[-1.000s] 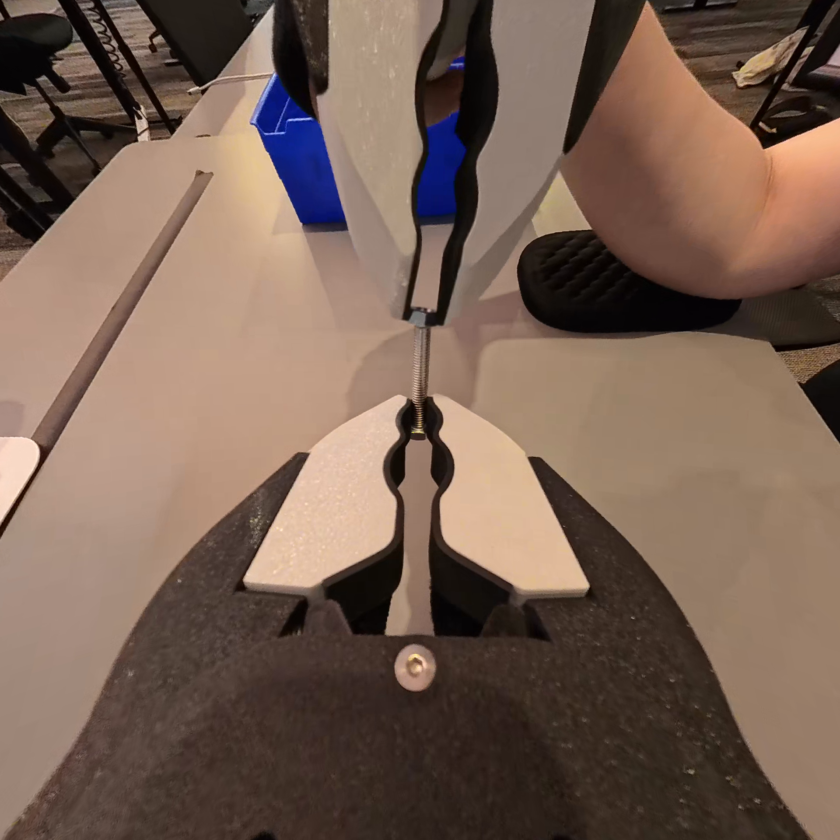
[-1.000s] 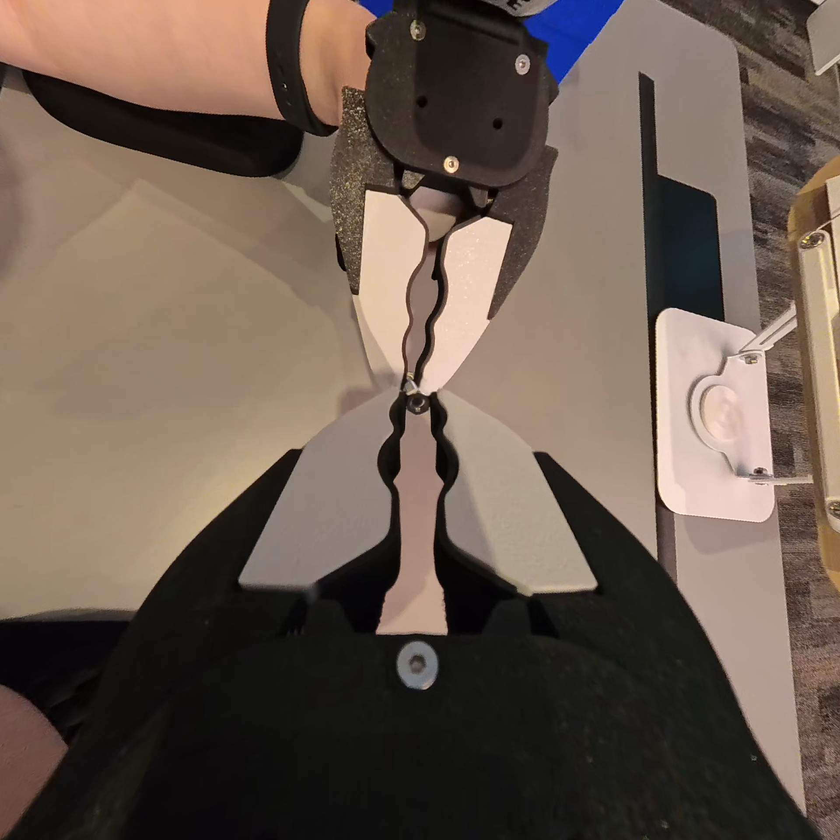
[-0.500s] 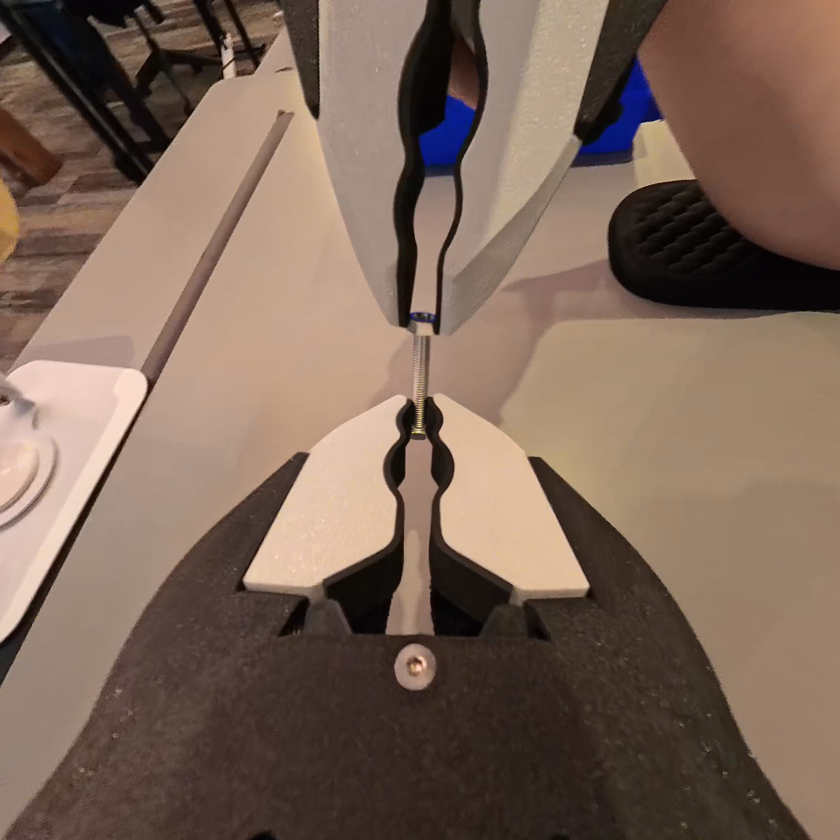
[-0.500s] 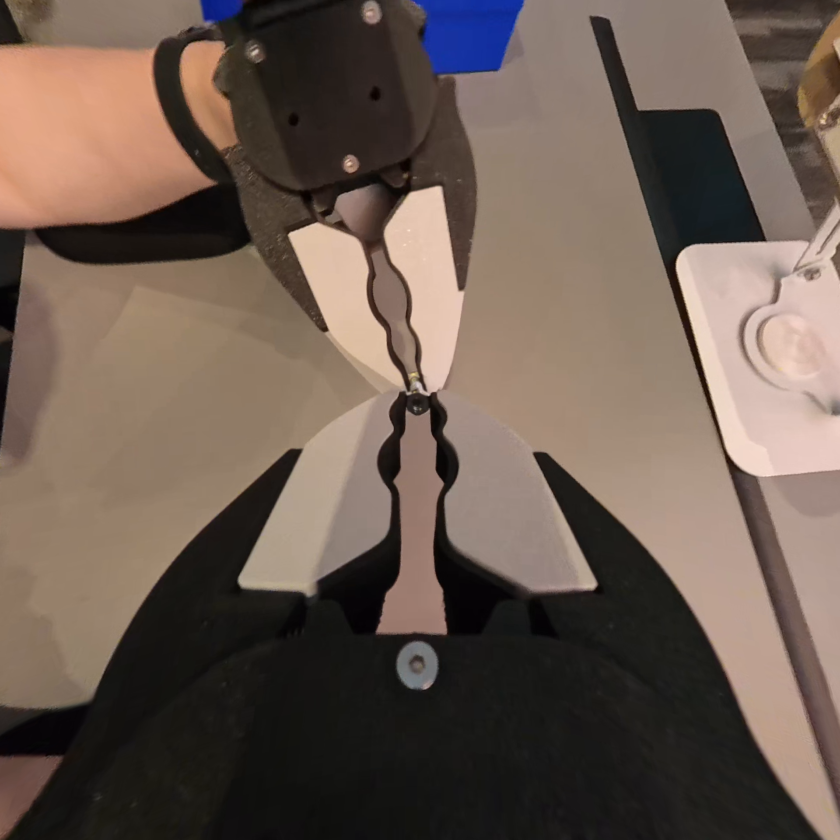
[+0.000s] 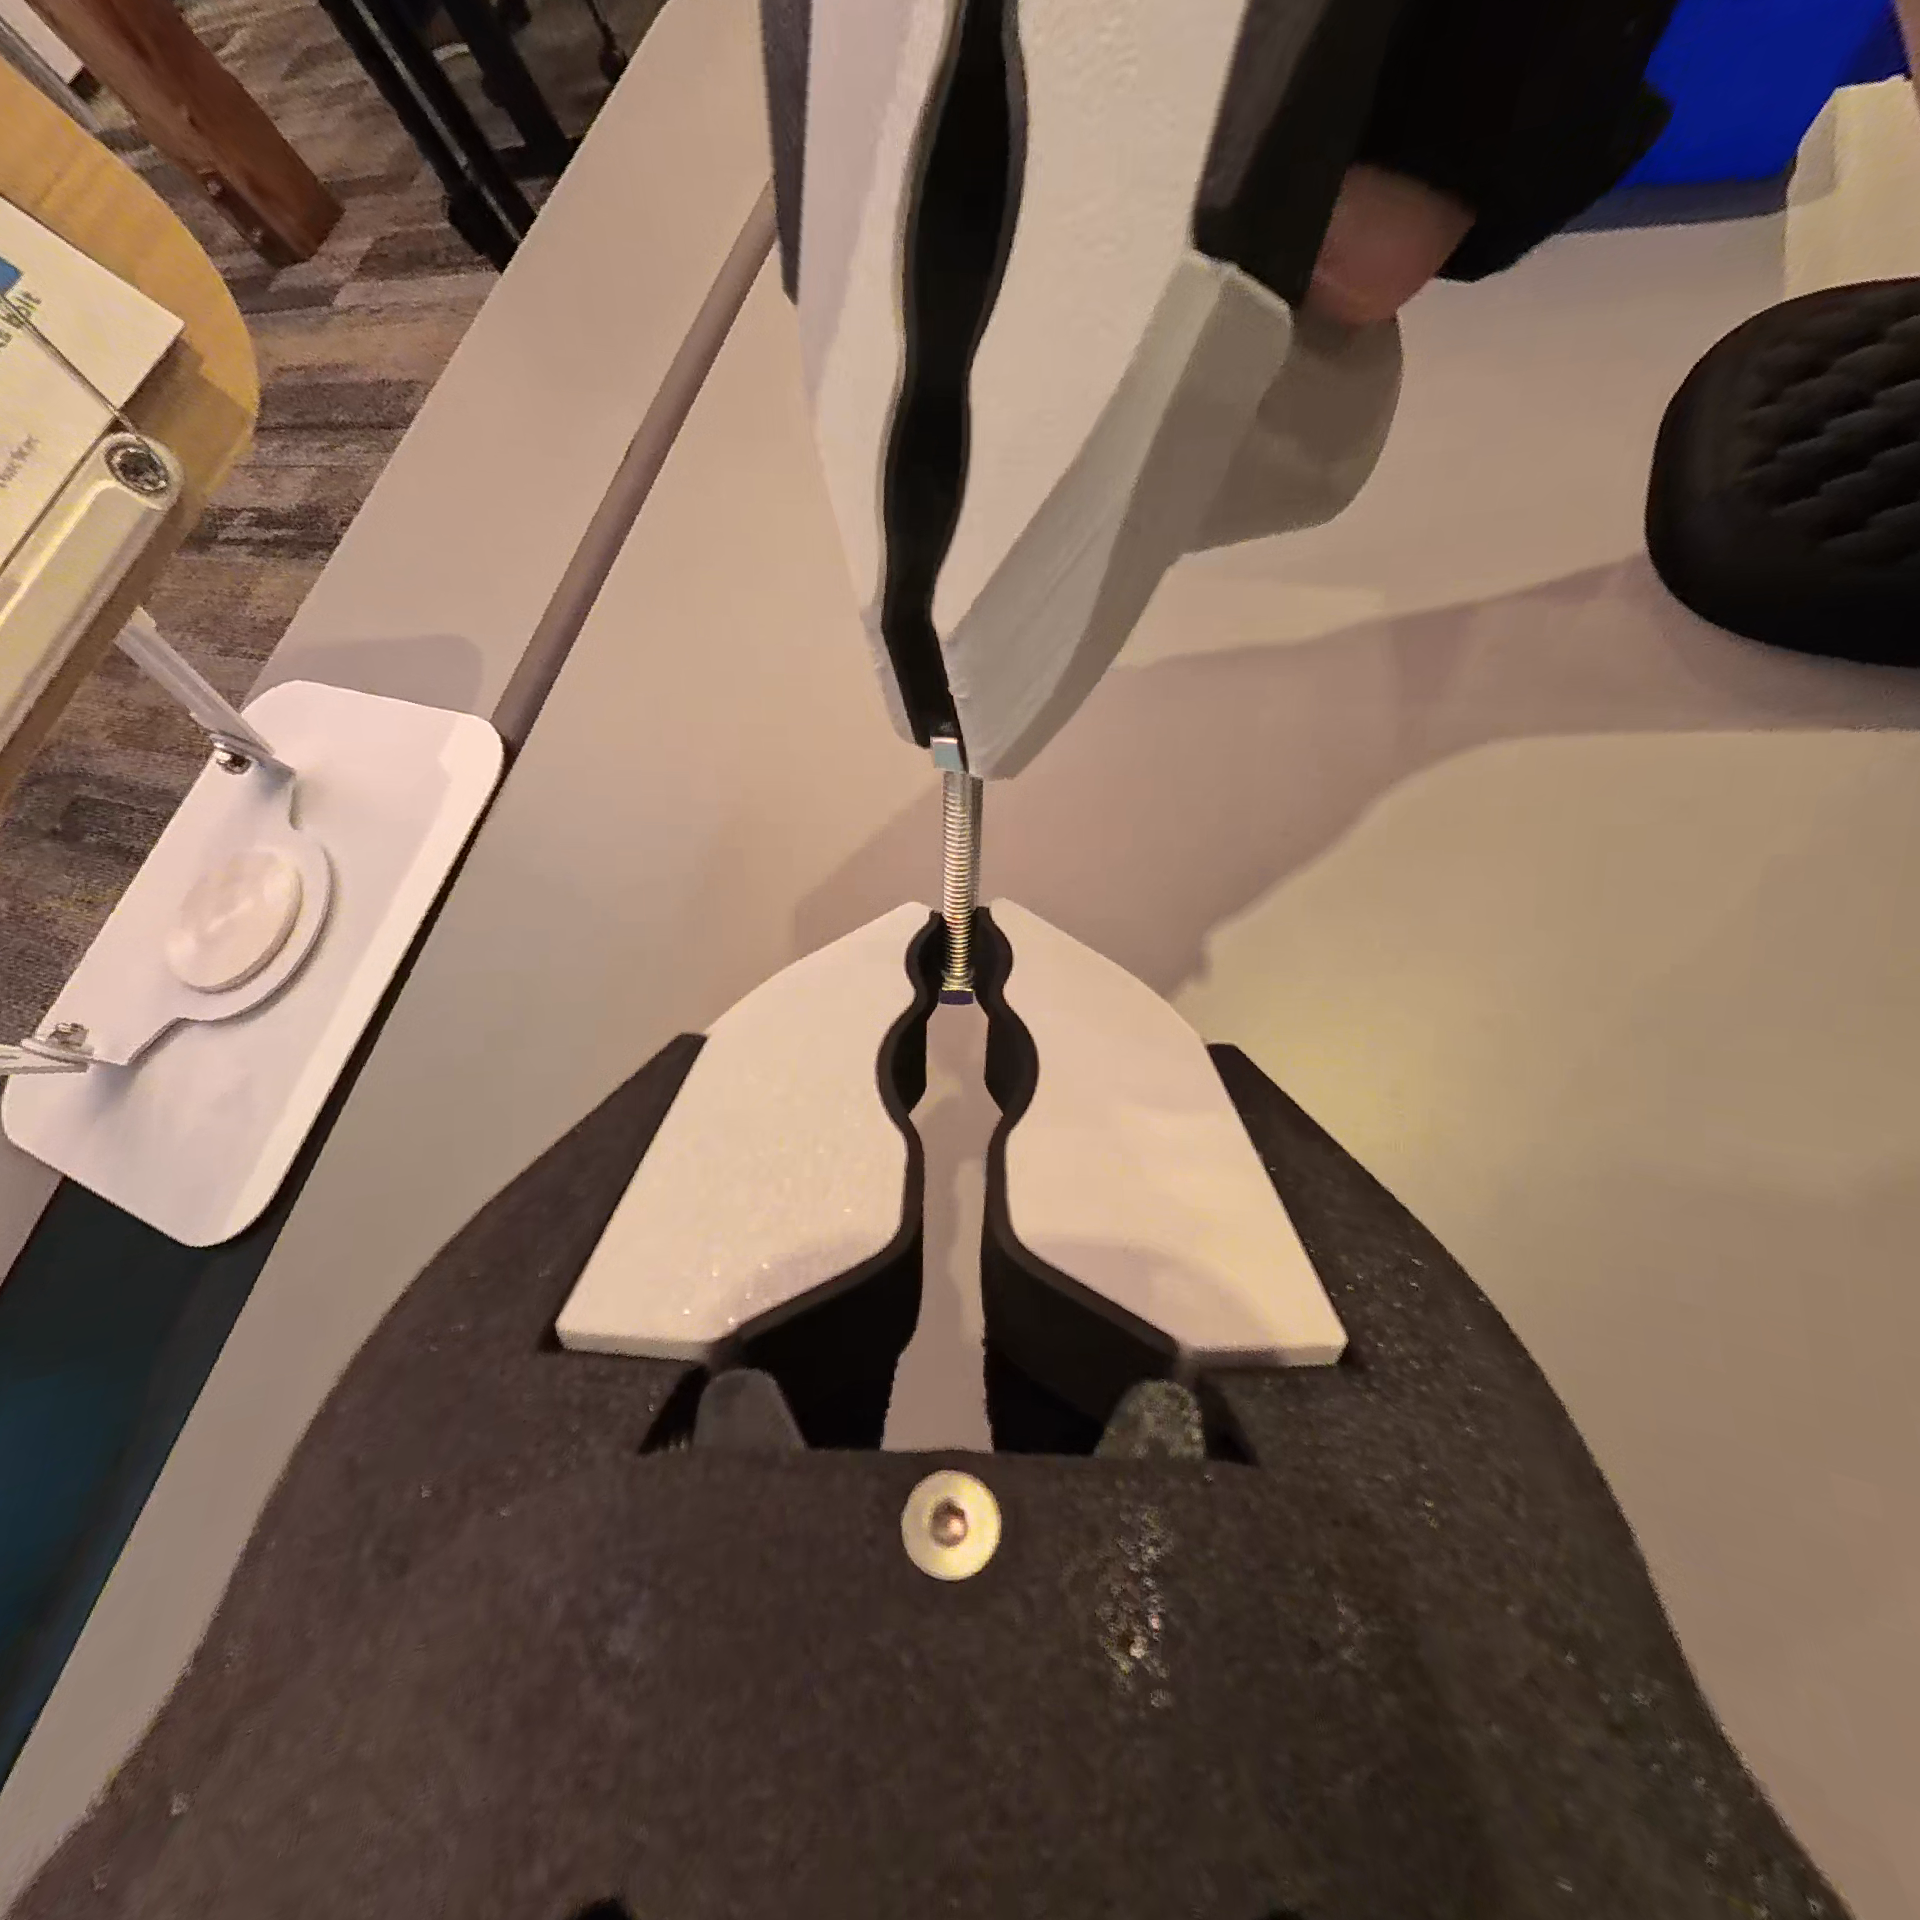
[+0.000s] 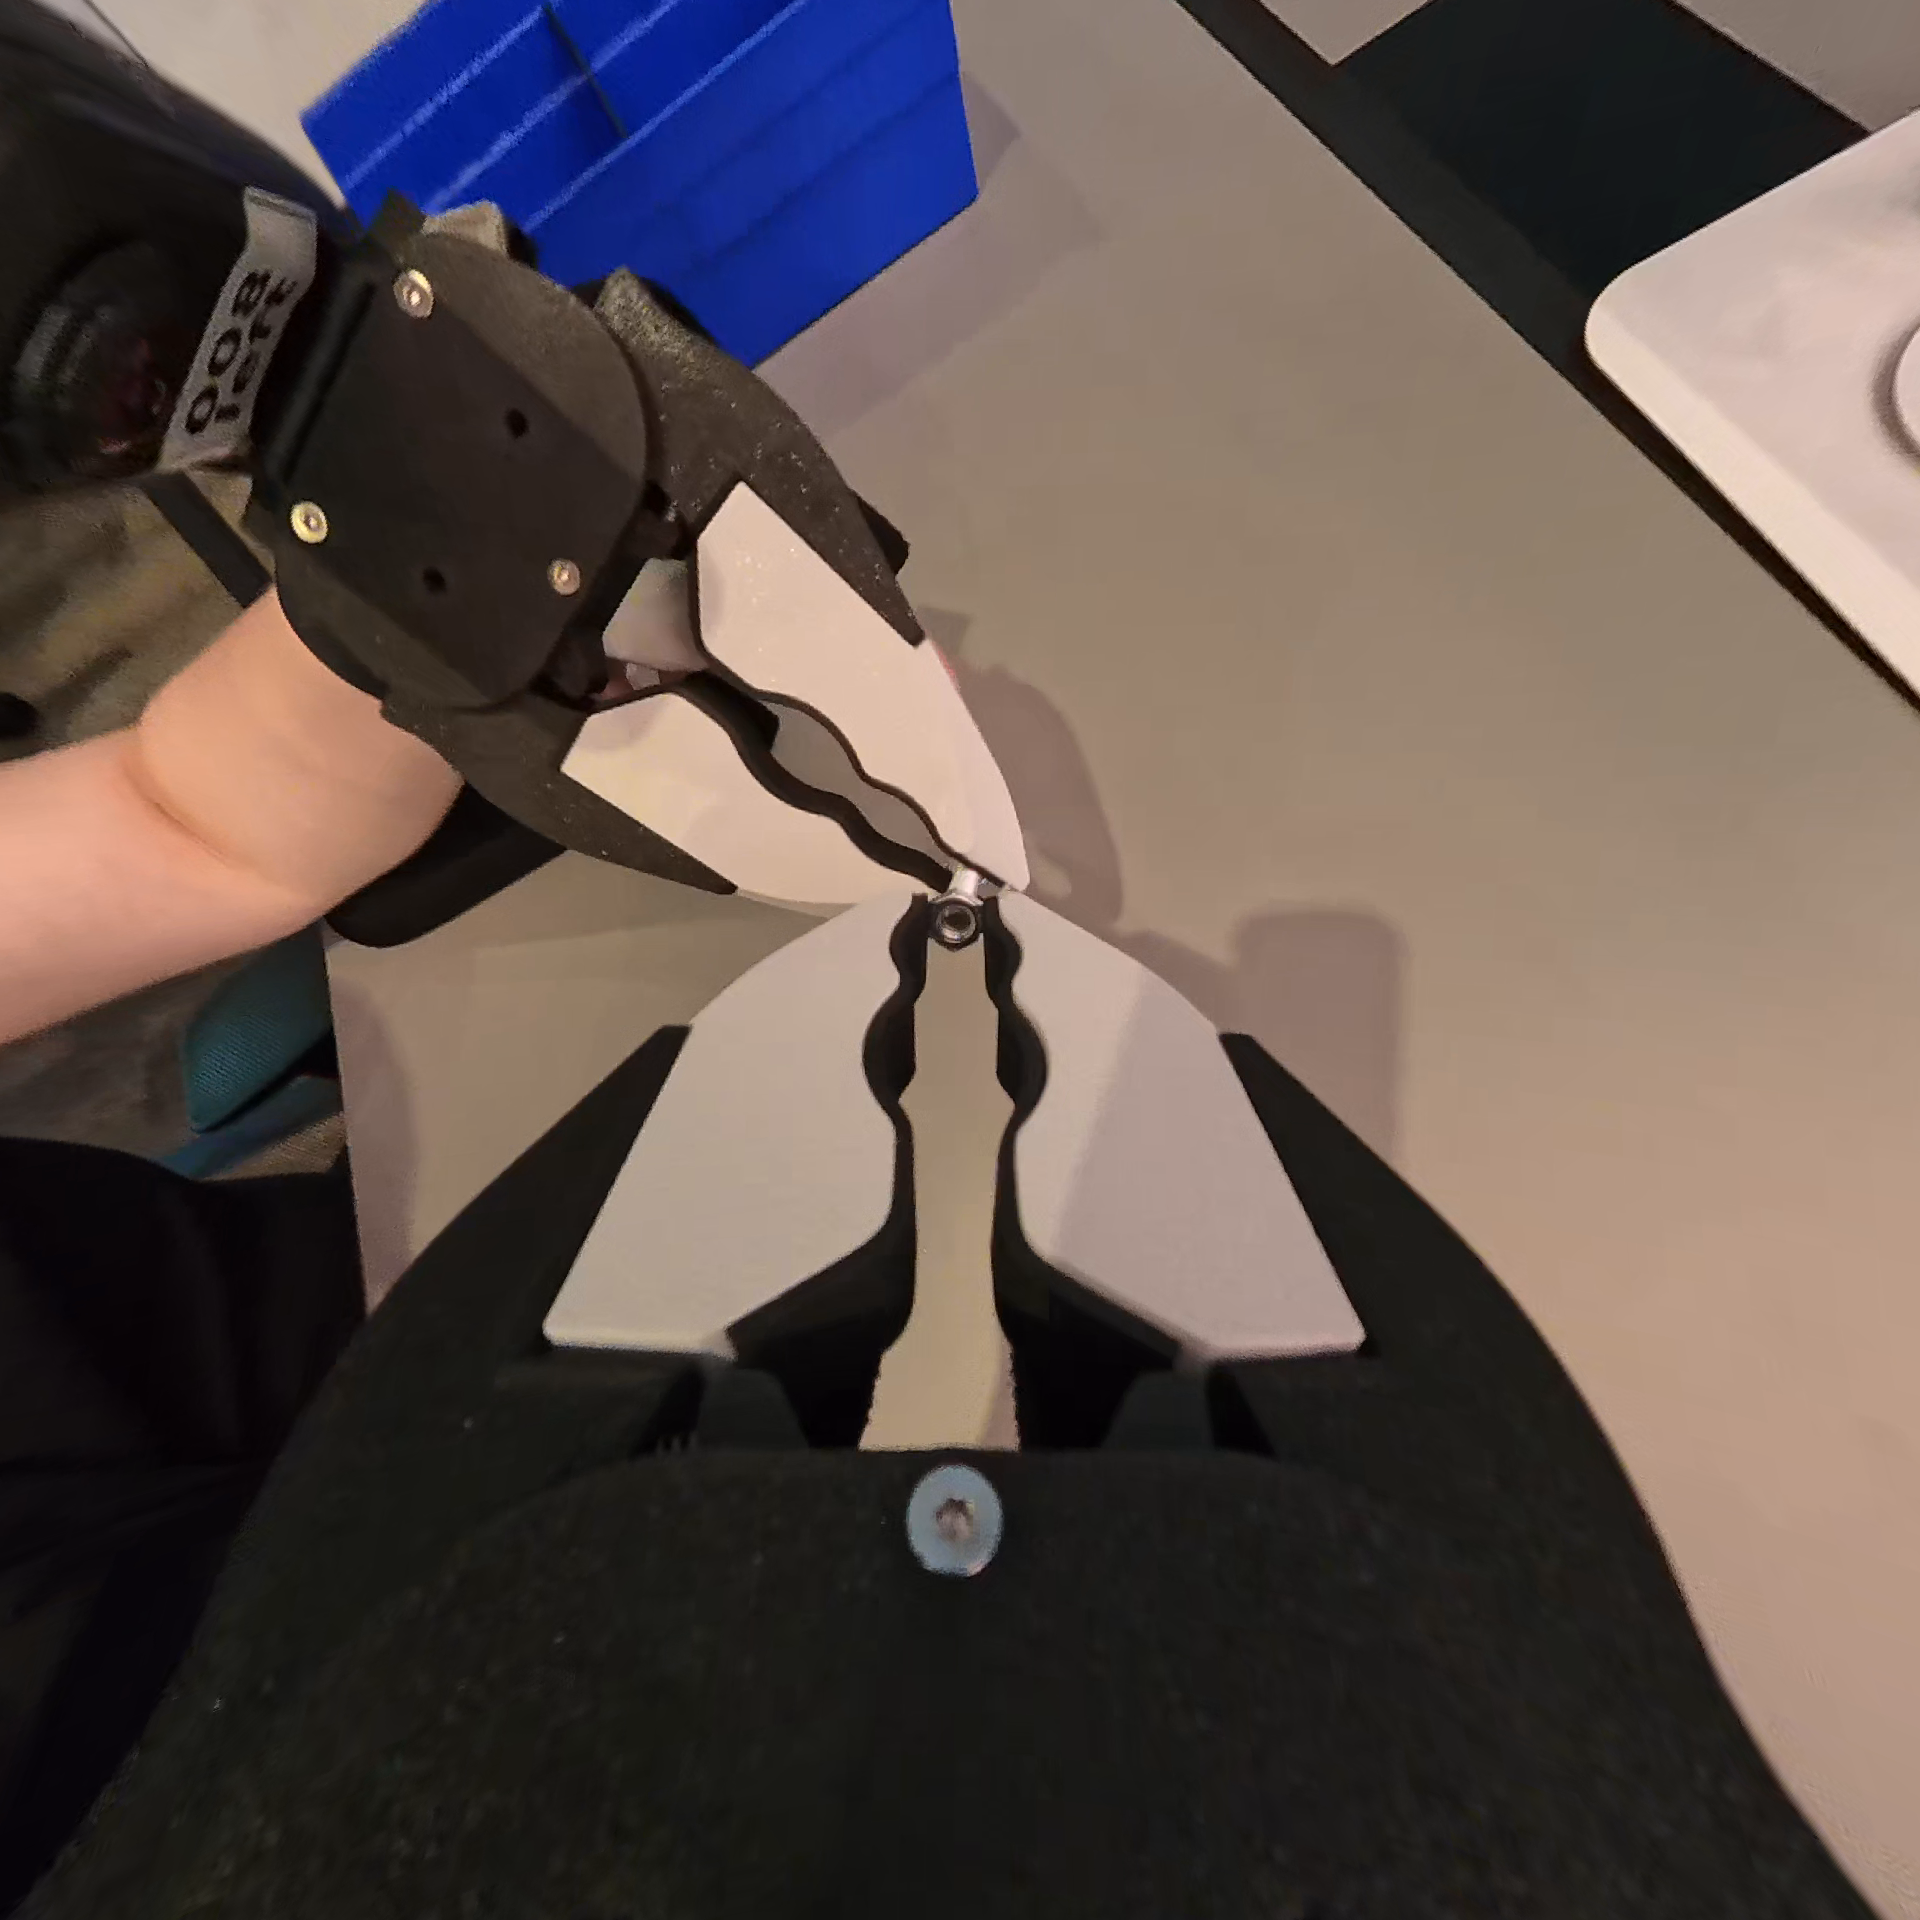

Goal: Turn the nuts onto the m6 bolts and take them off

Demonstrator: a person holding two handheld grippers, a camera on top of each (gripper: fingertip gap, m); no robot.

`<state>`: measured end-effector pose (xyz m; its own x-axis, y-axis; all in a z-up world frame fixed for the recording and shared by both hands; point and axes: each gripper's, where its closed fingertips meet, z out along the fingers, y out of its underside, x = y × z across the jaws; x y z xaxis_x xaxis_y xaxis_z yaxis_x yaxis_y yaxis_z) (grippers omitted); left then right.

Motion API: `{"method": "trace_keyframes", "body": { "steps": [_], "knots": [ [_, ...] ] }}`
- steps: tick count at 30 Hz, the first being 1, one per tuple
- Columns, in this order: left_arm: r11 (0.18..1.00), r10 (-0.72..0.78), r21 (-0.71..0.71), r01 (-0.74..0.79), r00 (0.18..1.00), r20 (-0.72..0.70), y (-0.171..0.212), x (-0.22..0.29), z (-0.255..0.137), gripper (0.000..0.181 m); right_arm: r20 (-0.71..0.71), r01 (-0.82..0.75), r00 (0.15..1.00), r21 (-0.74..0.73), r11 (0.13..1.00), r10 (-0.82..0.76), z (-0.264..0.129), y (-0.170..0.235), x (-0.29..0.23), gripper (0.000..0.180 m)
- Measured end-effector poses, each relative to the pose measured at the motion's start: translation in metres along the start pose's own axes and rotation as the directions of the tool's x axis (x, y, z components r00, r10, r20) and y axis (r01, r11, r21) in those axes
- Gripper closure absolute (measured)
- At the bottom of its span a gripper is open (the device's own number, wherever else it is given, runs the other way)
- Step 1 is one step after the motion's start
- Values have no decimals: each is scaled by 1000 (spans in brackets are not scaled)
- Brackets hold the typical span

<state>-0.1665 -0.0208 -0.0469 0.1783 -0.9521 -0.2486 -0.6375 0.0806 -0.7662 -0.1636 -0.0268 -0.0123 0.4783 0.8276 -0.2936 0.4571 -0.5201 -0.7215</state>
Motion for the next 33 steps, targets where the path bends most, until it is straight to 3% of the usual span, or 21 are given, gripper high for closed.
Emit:
{"method": "trace_keyframes", "body": {
  "steps": [17,27,33],
  "knots": [
    [999,-12,-30,15,997,75,-1,-7,1,176,-46,-53,997,18,998,54,-1,-3,6,170],
    [997,67,-62,-55,977,204,-3,-18,1,176,-50,-100,993,62,993,104,-2,-8,11,170],
    [998,46,-47,-38,981,191,-3,-18,1,176,-57,-83,995,71,994,87,-1,-10,11,170]
  ]
}}
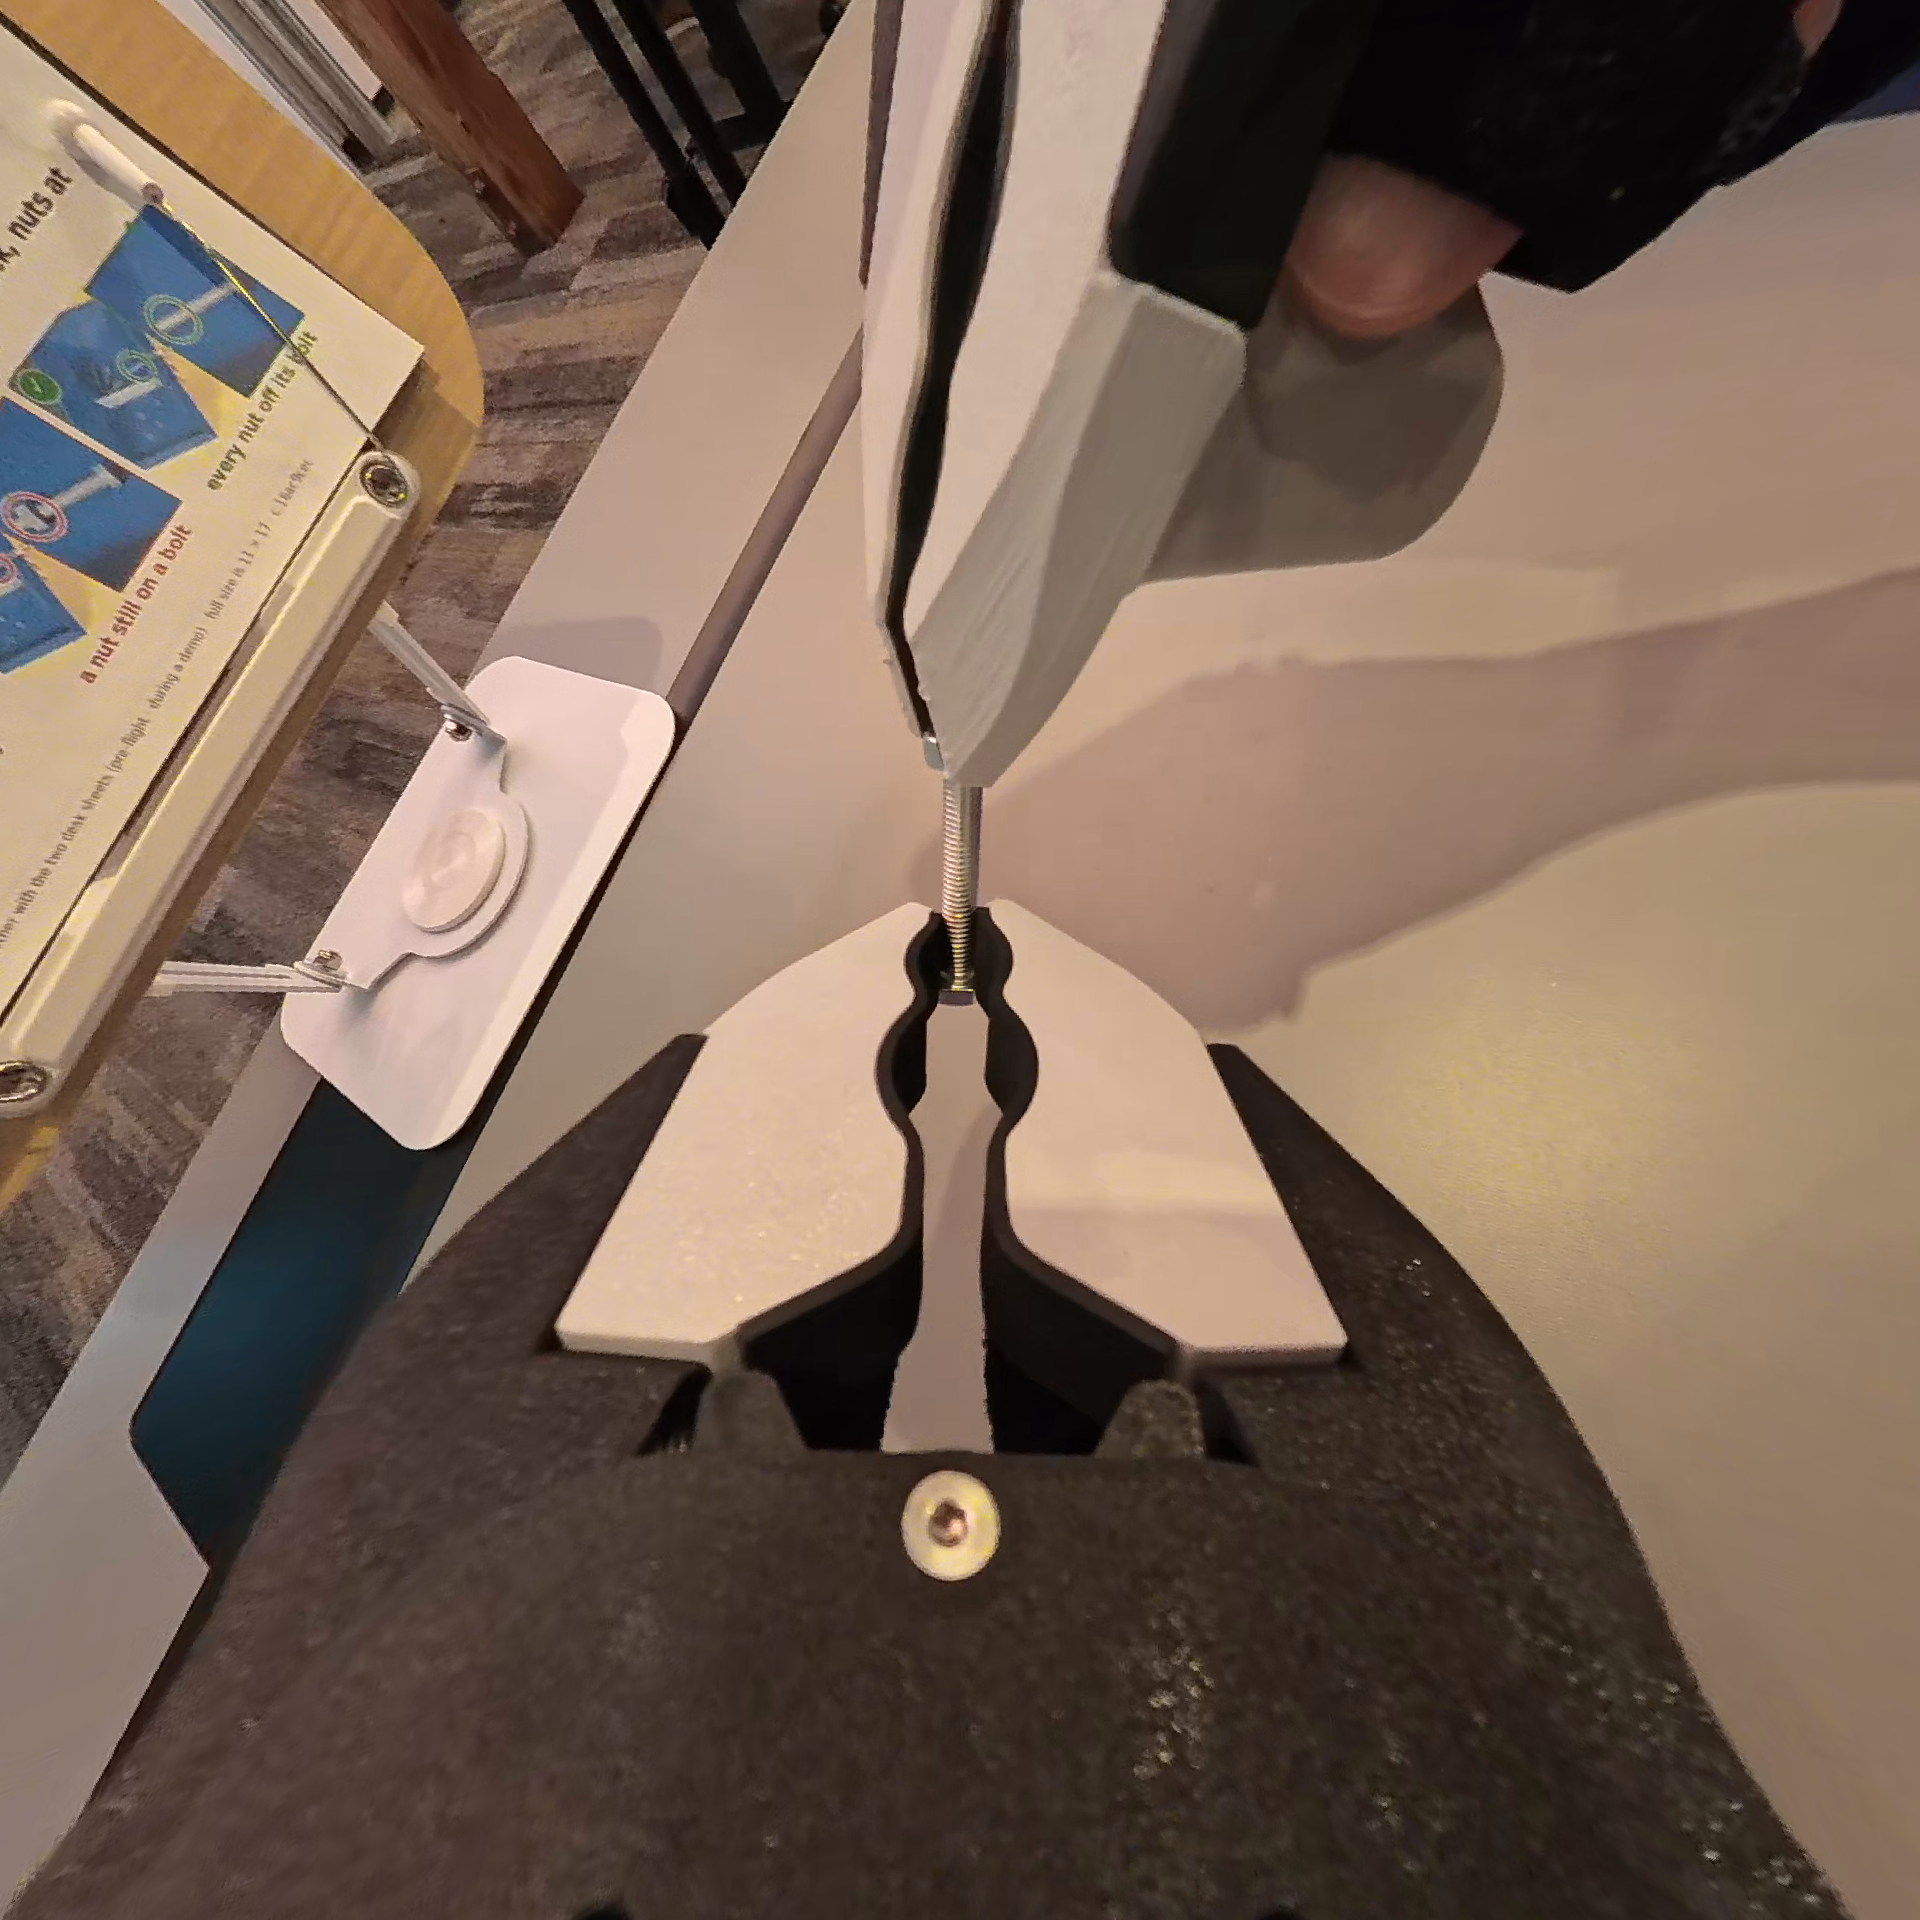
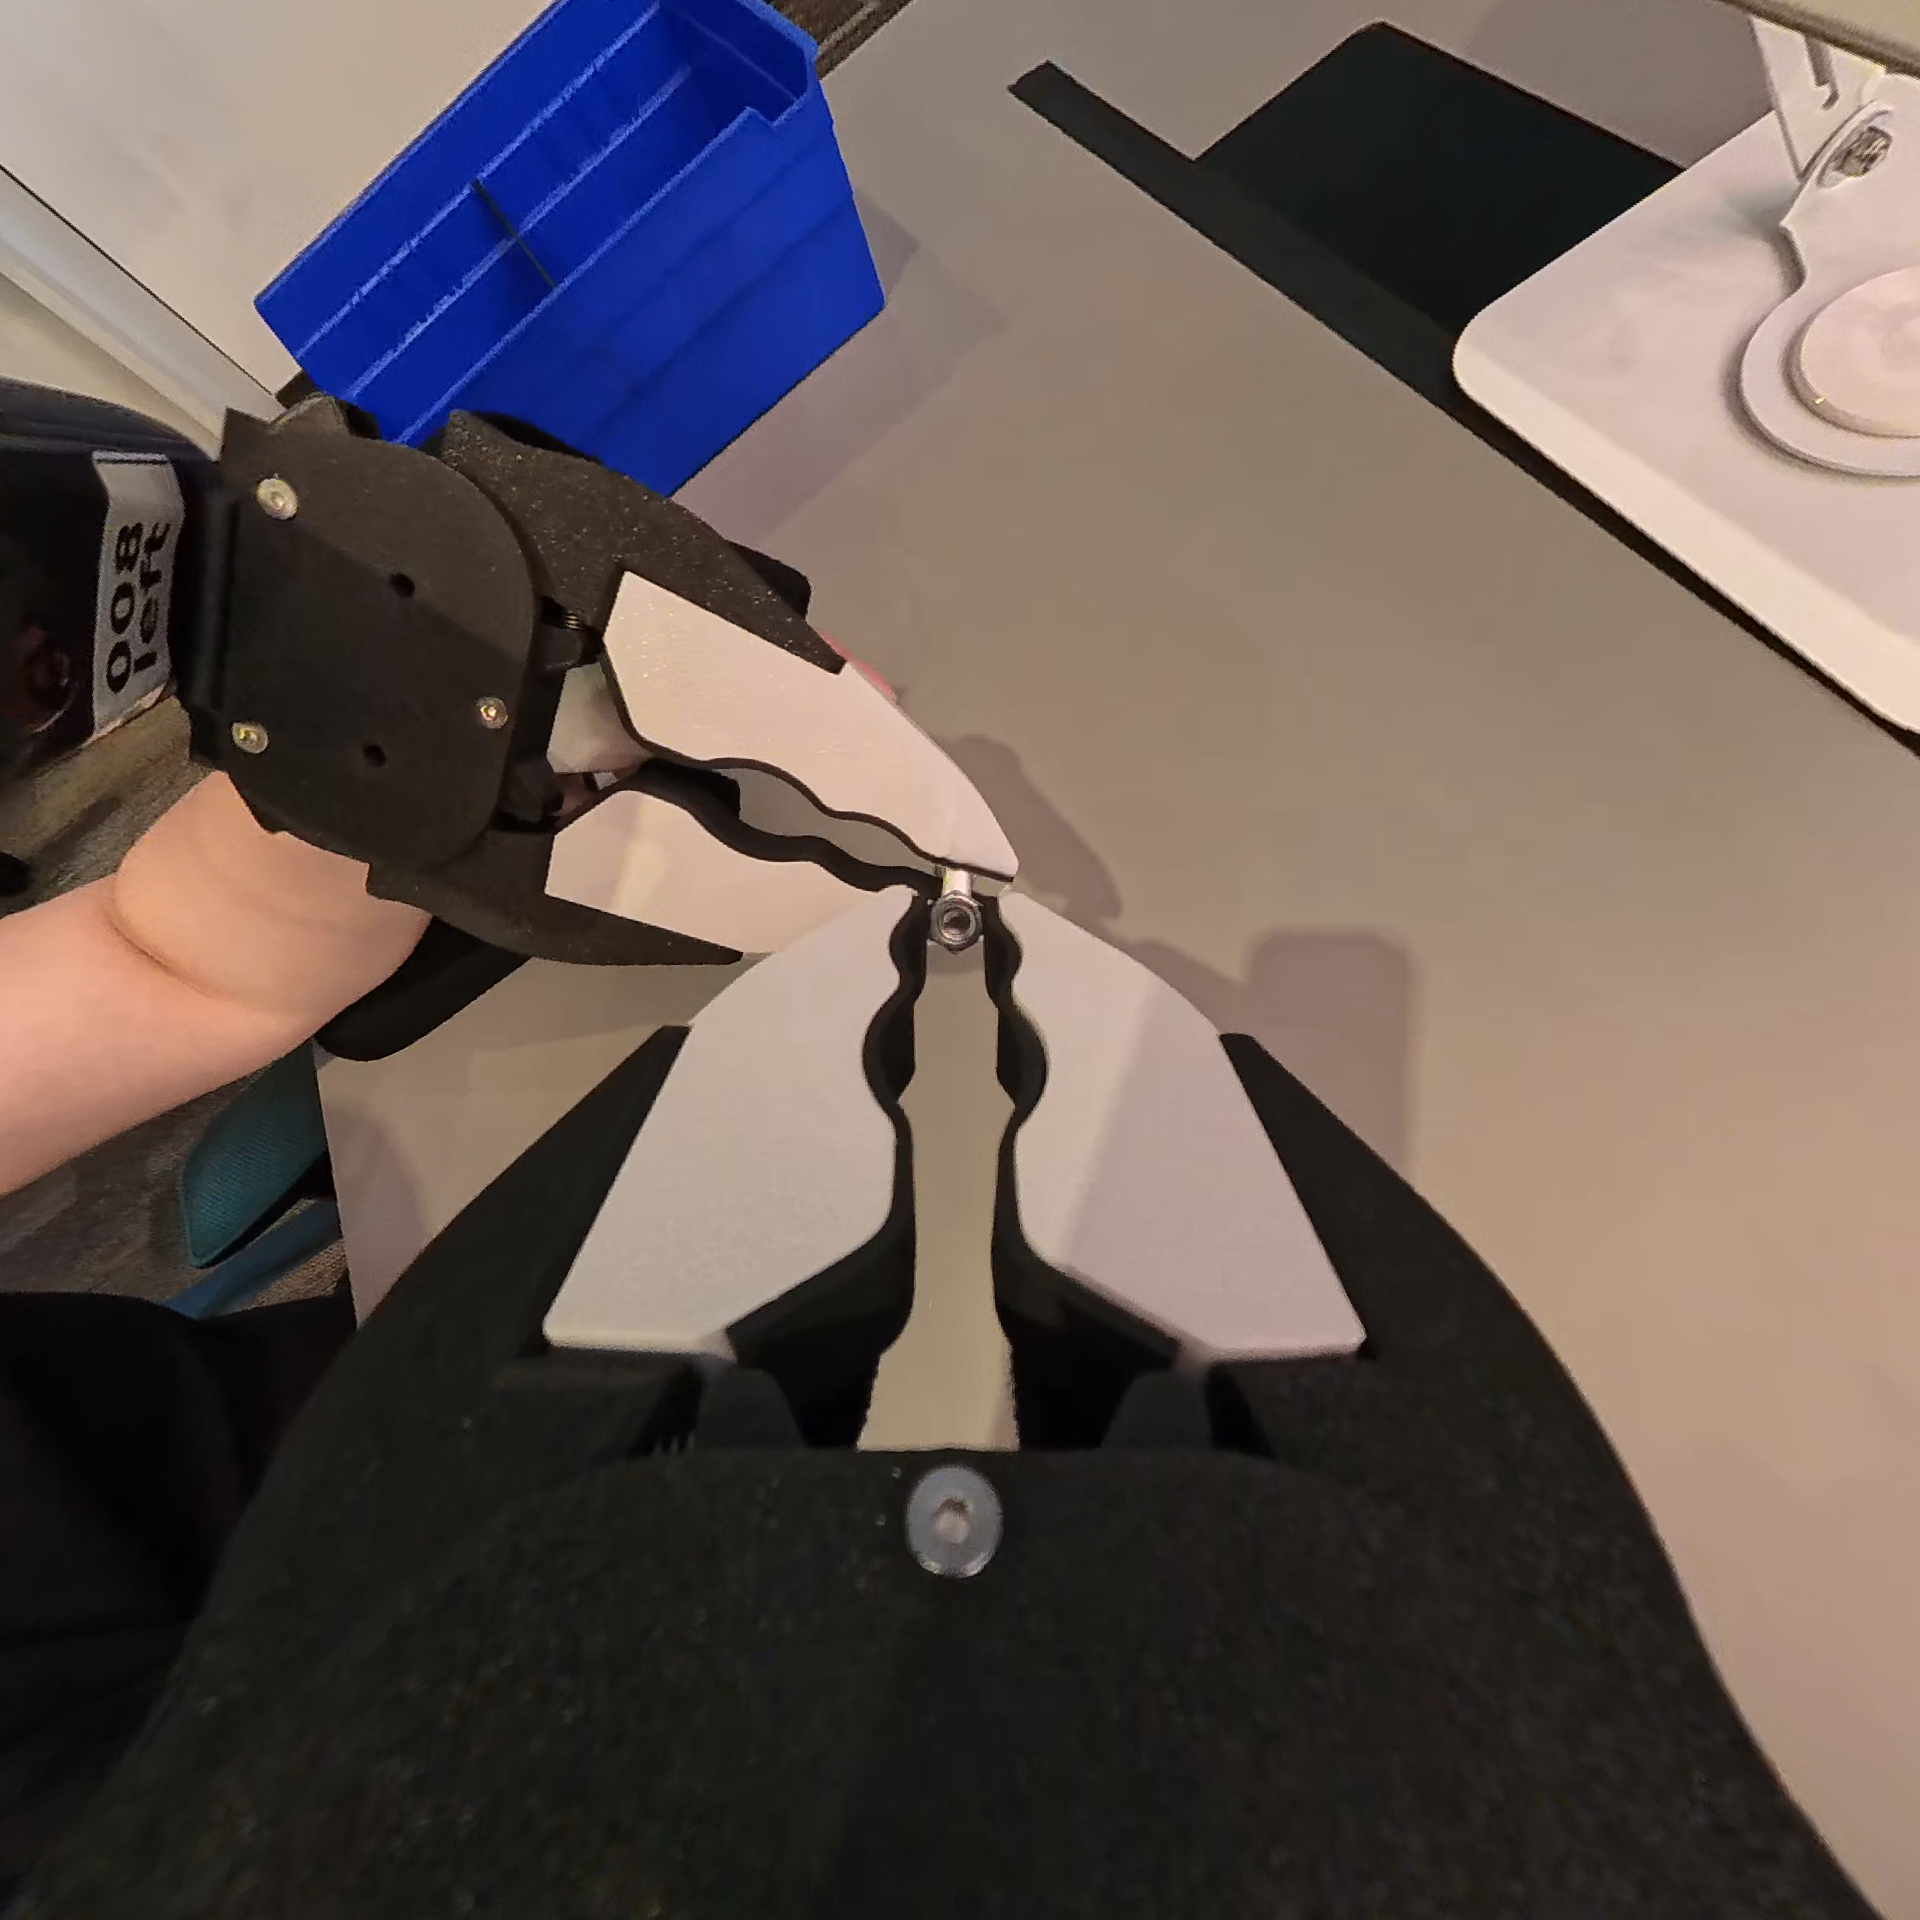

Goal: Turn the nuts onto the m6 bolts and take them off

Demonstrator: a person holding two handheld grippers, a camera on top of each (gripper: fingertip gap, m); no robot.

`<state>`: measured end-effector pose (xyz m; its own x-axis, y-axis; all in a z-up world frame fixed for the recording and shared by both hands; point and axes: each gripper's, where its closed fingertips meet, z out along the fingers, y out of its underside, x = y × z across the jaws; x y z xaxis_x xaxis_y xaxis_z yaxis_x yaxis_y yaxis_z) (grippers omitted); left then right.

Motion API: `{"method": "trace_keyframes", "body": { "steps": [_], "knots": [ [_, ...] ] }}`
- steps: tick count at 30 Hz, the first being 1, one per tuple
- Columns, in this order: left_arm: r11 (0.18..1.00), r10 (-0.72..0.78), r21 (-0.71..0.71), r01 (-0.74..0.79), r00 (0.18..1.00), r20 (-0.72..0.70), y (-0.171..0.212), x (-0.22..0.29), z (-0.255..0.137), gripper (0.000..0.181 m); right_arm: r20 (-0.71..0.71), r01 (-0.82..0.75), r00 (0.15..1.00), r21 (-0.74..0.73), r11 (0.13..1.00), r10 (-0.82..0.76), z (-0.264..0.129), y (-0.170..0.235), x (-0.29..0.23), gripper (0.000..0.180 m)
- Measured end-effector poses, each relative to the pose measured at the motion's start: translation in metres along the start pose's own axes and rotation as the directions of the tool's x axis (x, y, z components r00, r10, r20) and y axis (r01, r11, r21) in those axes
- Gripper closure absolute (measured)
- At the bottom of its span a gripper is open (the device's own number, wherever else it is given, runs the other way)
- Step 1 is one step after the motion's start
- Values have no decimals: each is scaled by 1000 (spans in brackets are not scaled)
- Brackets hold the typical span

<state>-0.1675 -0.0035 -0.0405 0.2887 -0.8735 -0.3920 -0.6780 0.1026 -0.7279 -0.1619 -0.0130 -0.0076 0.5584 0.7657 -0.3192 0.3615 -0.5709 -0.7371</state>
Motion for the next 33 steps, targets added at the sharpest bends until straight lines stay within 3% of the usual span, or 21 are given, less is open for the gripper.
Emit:
{"method": "trace_keyframes", "body": {
  "steps": [13,17,21,24,28,33],
  "knots": [
    [999,-41,32,42,999,-34,-3,-1,-4,176,-30,49,998,49,998,-48,-3,-9,0,165],
    [993,-83,74,90,993,-88,-7,1,-7,176,-40,141,990,120,983,-137,-17,-22,-4,157],
    [959,-143,199,201,952,-272,-23,14,-18,176,-6,425,903,173,889,-430,-36,-20,-22,154],
    [921,-125,290,261,901,-415,-37,27,-32,176,-7,550,830,178,816,-558,-44,-12,-28,154],
    [886,-77,354,300,848,-524,-49,40,-47,176,101,585,770,280,761,-630,-50,-9,-53,154],
    [874,-36,387,295,831,-555,-56,48,-55,176,149,600,733,320,733,-664,-47,-7,-65,157]
  ]
}}
